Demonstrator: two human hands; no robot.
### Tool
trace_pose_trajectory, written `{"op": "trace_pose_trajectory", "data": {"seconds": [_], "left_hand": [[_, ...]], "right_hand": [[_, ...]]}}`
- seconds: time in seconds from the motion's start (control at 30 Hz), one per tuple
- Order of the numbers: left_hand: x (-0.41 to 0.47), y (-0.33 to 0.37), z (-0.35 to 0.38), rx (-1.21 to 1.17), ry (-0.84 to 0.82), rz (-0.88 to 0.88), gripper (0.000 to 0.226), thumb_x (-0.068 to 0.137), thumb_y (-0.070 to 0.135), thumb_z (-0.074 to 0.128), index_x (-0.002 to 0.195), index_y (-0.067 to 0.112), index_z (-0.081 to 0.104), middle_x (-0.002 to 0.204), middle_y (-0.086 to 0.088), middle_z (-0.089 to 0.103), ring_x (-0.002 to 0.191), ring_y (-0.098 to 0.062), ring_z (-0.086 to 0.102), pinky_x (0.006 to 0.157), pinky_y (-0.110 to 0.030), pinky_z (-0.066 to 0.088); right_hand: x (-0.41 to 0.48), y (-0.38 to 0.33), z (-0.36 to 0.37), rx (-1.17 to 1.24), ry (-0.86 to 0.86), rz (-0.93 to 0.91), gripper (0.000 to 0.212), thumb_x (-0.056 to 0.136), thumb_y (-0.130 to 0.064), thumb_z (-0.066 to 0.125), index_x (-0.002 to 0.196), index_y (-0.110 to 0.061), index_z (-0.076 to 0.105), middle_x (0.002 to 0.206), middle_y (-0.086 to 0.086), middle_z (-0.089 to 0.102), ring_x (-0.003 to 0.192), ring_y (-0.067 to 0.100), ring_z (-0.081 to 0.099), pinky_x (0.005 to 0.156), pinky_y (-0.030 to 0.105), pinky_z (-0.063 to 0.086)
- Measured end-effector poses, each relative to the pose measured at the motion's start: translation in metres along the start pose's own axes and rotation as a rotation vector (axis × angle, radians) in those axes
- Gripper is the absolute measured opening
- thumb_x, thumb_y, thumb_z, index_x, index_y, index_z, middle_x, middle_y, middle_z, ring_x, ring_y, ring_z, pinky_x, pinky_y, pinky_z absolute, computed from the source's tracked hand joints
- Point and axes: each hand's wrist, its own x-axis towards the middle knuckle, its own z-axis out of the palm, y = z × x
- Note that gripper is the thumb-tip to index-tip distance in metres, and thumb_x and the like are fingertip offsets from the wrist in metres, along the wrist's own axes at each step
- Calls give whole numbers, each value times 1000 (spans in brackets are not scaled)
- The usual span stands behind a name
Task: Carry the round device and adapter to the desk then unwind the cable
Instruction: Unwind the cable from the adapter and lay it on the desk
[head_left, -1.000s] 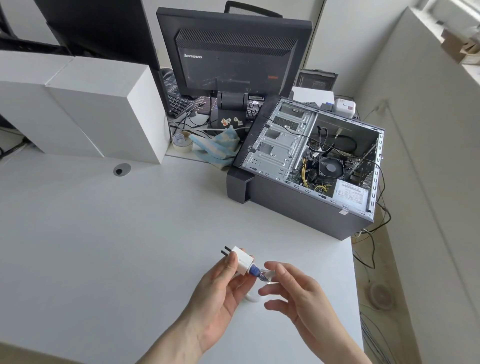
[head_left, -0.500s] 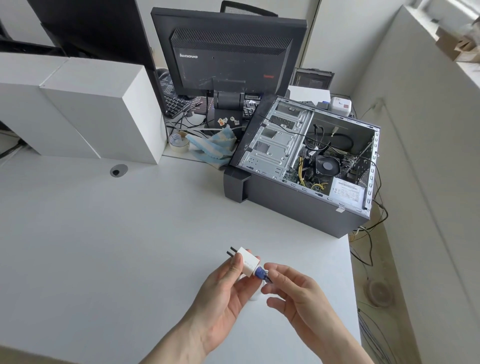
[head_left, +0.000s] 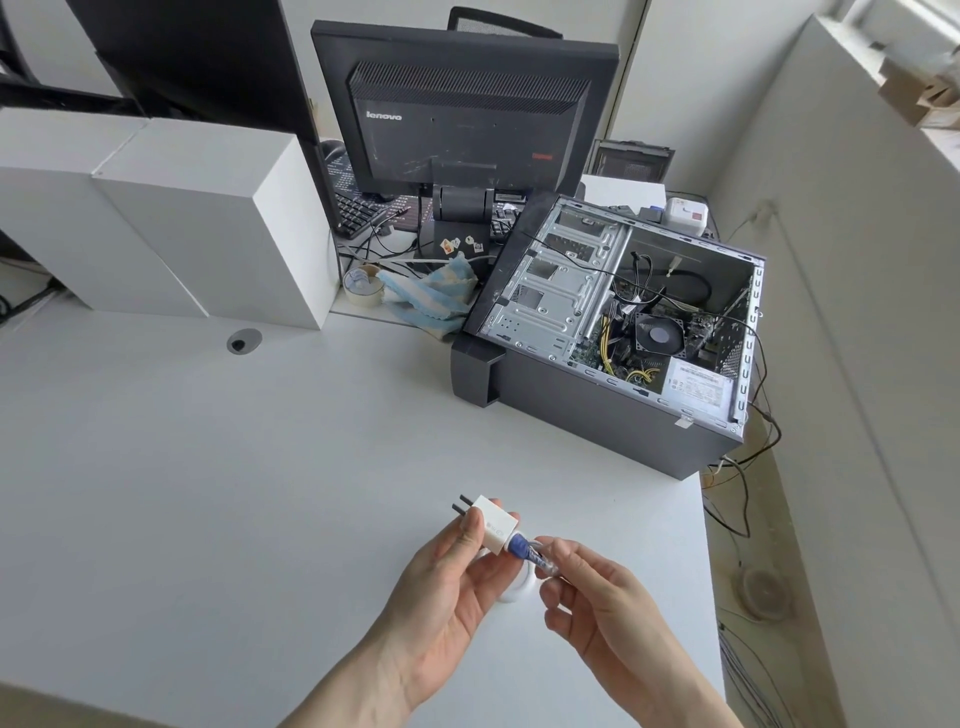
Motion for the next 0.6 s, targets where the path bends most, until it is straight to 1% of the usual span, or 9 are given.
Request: {"op": "trace_pose_trajectory", "data": {"seconds": [0.17, 0.23, 0.3, 0.33, 0.4, 0.5, 0.6], "left_hand": [[1, -1, -1, -9, 2, -2, 42, 83, 28, 63, 114, 0, 70, 118, -16, 74, 98, -27, 73, 92, -34, 58], [2, -1, -1, -4, 8, -2, 41, 83, 28, 63, 112, 0, 71, 119, -16, 74, 98, -28, 74, 92, -35, 57], [2, -2, 0, 2, 11, 0, 39, 83, 28, 63, 110, 0, 71, 119, -17, 74, 98, -28, 74, 91, -35, 58], [3, -2, 0, 5, 14, 2, 39, 83, 28, 63, 109, 1, 72, 120, -17, 74, 98, -28, 74, 91, -35, 58], [4, -2, 0, 1, 24, 7, 37, 84, 27, 62, 107, 1, 73, 122, -18, 73, 98, -28, 73, 92, -36, 57], [6, -2, 0, -8, 41, 8, 31, 92, 24, 58, 106, 0, 72, 126, -21, 69, 101, -30, 70, 92, -37, 57], [7, -1, -1, -11, 47, 11, 30, 97, 23, 54, 108, 0, 71, 127, -22, 68, 97, -29, 71, 92, -37, 57]], "right_hand": [[0, 1, -4, -1, 6, -28, 26, 83, -20, 70, 96, 0, 78, 80, 6, 65, 59, 13, 54, 51, 21, 45], [-1, 1, -4, -39, 18, -63, 24, 83, -18, 70, 96, 2, 75, 83, 6, 67, 59, 14, 52, 51, 22, 43], [0, 1, -5, -103, 56, -114, 19, 88, -14, 68, 93, 4, 74, 86, 6, 69, 59, 15, 51, 52, 24, 42], [1, 1, -5, -143, 86, -139, 17, 92, -11, 66, 91, 3, 75, 84, 7, 68, 59, 15, 51, 52, 25, 42], [2, 1, -8, -222, 148, -178, 17, 96, -6, 63, 92, 1, 77, 76, 9, 64, 60, 16, 51, 53, 26, 42], [3, -2, -12, -276, 190, -202, 17, 96, -7, 64, 92, -3, 80, 72, 9, 61, 63, 15, 52, 53, 27, 41], [2, -4, -16, -235, 200, -173, 16, 94, -9, 66, 94, -2, 80, 75, 9, 60, 61, 14, 52, 51, 26, 40]]}}
